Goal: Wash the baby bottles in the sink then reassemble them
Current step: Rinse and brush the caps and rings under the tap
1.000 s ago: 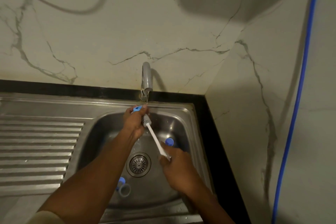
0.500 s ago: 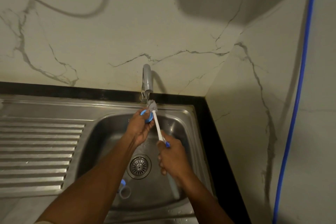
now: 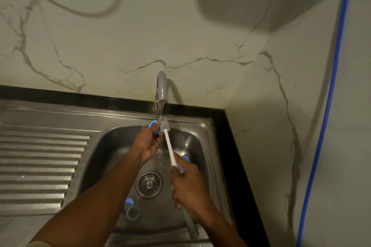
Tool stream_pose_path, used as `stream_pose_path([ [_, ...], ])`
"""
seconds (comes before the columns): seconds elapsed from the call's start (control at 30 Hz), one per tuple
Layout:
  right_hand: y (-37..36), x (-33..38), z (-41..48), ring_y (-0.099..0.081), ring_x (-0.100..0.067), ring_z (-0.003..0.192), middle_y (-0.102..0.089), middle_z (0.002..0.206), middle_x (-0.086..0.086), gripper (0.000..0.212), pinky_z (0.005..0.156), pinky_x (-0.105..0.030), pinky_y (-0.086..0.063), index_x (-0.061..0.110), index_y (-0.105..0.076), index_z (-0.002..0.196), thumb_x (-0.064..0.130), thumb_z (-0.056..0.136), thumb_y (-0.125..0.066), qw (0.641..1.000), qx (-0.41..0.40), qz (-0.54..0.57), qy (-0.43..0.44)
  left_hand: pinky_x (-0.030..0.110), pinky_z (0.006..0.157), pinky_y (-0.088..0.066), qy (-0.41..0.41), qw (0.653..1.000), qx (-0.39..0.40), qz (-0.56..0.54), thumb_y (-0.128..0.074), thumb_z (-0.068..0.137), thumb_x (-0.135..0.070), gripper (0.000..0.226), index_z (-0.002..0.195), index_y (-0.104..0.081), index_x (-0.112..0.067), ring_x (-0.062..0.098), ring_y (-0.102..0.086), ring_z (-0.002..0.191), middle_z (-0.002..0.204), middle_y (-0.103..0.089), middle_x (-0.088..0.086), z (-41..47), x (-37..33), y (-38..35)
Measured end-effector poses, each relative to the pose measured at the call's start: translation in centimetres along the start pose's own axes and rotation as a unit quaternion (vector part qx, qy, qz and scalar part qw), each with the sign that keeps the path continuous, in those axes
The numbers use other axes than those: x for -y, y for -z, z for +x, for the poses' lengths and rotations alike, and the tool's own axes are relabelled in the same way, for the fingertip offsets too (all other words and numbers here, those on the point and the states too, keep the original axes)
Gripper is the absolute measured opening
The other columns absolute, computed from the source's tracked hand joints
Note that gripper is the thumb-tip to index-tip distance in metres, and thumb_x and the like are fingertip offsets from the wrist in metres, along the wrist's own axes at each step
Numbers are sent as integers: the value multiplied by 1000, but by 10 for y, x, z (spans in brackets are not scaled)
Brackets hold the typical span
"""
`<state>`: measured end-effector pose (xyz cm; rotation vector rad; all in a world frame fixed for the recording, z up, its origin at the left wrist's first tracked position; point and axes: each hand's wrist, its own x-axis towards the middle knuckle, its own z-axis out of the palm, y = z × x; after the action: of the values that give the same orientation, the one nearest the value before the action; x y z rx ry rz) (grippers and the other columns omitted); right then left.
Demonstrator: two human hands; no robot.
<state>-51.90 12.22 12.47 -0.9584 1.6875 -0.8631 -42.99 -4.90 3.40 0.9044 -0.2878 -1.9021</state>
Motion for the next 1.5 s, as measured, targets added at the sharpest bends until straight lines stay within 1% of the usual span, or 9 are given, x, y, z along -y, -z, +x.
stream_pose_path([
  [0.3, 1, 7, 1, -49, -4, 44, -55, 71, 1, 43, 39, -21, -40, 40, -47, 140, 19, 102, -43, 1000, 8, -26, 1, 25, 67, -60, -6, 1000, 12, 2, -61, 97, -24, 27, 117, -61, -5, 20, -70, 84, 106, -71, 17, -3, -13, 3],
  [0.53, 3, 19, 29, -48, -7, 46, -54, 65, -2, 41, 40, -22, -40, 33, -51, 139, 16, 102, -42, 1000, -19, -6, 6, 31, 70, -60, -6, 997, 8, 75, -52, 100, -12, 14, 106, -63, -6, 23, -67, 90, 114, -64, 20, 5, 2, -6],
  [0.73, -13, 9, -5, -52, -7, 60, -55, 83, 1, 42, 42, -19, -42, 46, -43, 140, 25, 103, -43, 1000, 12, -27, 5, 46, 108, -47, 15, 998, -31, -61, -62, 96, -17, 36, 127, -58, 1, 29, -63, 109, 121, -61, 21, 13, -8, -2],
  [0.83, -15, 14, 17, -50, -6, 53, -55, 74, 0, 43, 42, -21, -42, 40, -45, 143, 22, 103, -42, 1000, -12, -5, 10, 45, 103, -51, 31, 997, -8, -73, -61, 96, -14, 36, 129, -57, 2, 30, -62, 119, 129, -62, 22, 7, -8, -3],
  [1.0, -13, 12, 17, -48, -6, 50, -53, 70, -1, 41, 41, -21, -40, 43, -46, 137, 22, 103, -42, 1000, 9, 22, -16, 36, 82, -62, 17, 998, -7, -63, -63, 94, -16, 41, 132, -56, -2, 26, -68, 100, 125, -62, 22, 10, -14, -5],
  [1.17, -11, 6, 8, -48, -7, 46, -54, 66, 1, 38, 40, -22, -40, 47, -52, 127, 20, 102, -42, 999, 1, 33, -25, 42, 98, -52, 37, 999, -3, -22, -64, 93, -17, 44, 134, -55, -2, 25, -68, 96, 117, -65, 18, 12, -1, 5],
  [1.3, -6, 15, 29, -47, -6, 46, -52, 64, 0, 36, 40, -23, -40, 44, -53, 124, 17, 102, -42, 1000, -11, 28, -5, 38, 90, -57, 46, 999, 11, -8, -63, 95, -16, 42, 133, -56, 0, 25, -70, 95, 112, -68, 17, 10, 2, -1],
  [1.43, -15, 0, 3, -50, -10, 56, -55, 78, -1, 37, 41, -22, -41, 58, -49, 118, 25, 102, -42, 999, 2, 18, -50, 40, 95, -55, 11, 999, -33, -13, -65, 93, -15, 32, 122, -60, -3, 30, -67, 105, 119, -66, 20, 17, -5, 0],
  [1.5, -13, 0, 7, -51, -10, 56, -56, 81, -3, 39, 42, -22, -42, 58, -50, 119, 24, 102, -42, 999, -12, 20, -44, 34, 86, -59, 13, 1000, -24, 15, -65, 93, -15, 34, 125, -60, -3, 28, -69, 100, 123, -65, 22, 17, -1, 4],
])
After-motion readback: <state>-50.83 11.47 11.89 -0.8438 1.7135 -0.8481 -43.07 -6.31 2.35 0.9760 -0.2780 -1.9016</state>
